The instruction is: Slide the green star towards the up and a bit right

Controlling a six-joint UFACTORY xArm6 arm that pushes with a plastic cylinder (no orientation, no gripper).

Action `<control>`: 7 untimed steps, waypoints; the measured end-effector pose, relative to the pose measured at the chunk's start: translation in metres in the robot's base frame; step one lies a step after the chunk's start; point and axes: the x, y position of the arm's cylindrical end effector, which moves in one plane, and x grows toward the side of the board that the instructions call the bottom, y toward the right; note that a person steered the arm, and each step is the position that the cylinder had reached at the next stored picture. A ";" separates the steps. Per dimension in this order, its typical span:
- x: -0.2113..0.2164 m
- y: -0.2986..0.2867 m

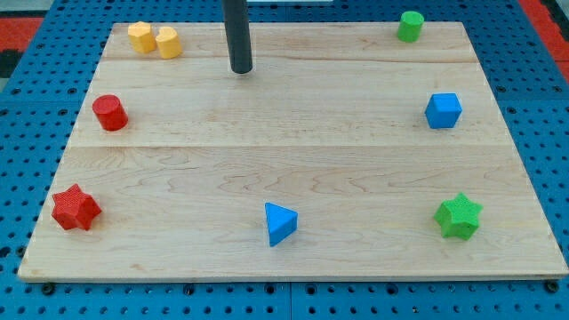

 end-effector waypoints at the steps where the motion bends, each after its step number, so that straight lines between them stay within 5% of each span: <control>1: -0.001 0.046; 3: -0.003 0.240; 4: -0.003 0.251; 5: -0.006 0.346; 6: 0.013 0.408; 7: 0.068 0.406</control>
